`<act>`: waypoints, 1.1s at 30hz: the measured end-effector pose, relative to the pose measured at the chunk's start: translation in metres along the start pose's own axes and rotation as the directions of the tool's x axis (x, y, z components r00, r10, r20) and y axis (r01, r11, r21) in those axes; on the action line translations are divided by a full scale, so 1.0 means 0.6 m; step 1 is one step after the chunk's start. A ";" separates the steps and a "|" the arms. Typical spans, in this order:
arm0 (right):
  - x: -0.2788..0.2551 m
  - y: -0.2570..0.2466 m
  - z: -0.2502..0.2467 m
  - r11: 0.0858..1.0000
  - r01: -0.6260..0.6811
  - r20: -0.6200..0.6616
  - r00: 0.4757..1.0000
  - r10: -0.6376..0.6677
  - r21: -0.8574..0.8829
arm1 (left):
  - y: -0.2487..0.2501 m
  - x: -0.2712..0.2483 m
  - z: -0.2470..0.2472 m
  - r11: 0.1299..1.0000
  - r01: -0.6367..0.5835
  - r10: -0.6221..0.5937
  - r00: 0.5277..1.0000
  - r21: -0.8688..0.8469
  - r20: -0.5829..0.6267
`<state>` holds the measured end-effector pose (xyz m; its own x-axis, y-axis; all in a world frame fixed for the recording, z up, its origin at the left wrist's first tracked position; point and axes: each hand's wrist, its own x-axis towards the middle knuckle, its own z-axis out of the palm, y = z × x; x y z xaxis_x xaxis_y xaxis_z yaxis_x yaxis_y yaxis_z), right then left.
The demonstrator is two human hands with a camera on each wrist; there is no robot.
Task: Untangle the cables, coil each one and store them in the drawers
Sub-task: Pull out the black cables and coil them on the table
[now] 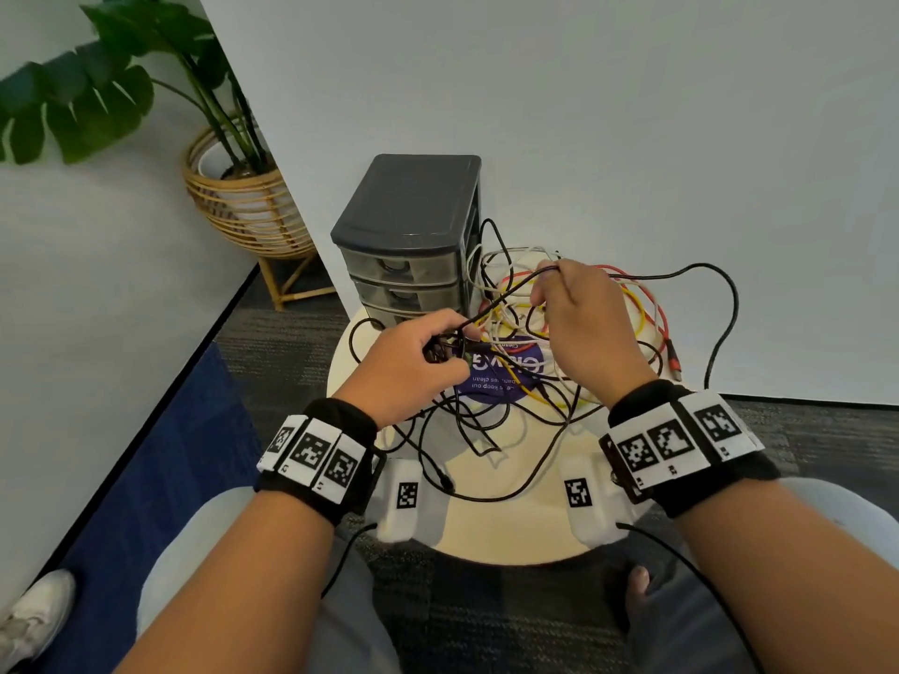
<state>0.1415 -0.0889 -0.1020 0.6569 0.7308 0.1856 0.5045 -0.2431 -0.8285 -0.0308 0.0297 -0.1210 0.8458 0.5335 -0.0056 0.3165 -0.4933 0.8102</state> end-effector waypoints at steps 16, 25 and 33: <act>-0.029 -0.023 -0.020 0.983 0.150 0.436 0.882 -0.180 0.103 | -0.005 -0.002 -0.006 0.997 0.002 -0.013 0.992 -0.082 -0.128; 0.002 -0.007 -0.061 0.645 -0.133 0.098 0.991 0.089 0.753 | -0.005 -0.005 -0.018 0.990 0.070 -0.098 0.964 -0.119 -0.246; 0.008 -0.007 -0.089 0.624 -0.131 0.027 0.985 0.172 0.770 | -0.003 -0.004 -0.010 0.999 0.029 -0.026 0.985 0.015 -0.168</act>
<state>0.1726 -0.1183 -0.0695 0.7185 0.6950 0.0256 -0.2025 0.2443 -0.9483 -0.0358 0.0336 -0.1187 0.7529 0.6542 0.0717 0.3477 -0.4879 0.8006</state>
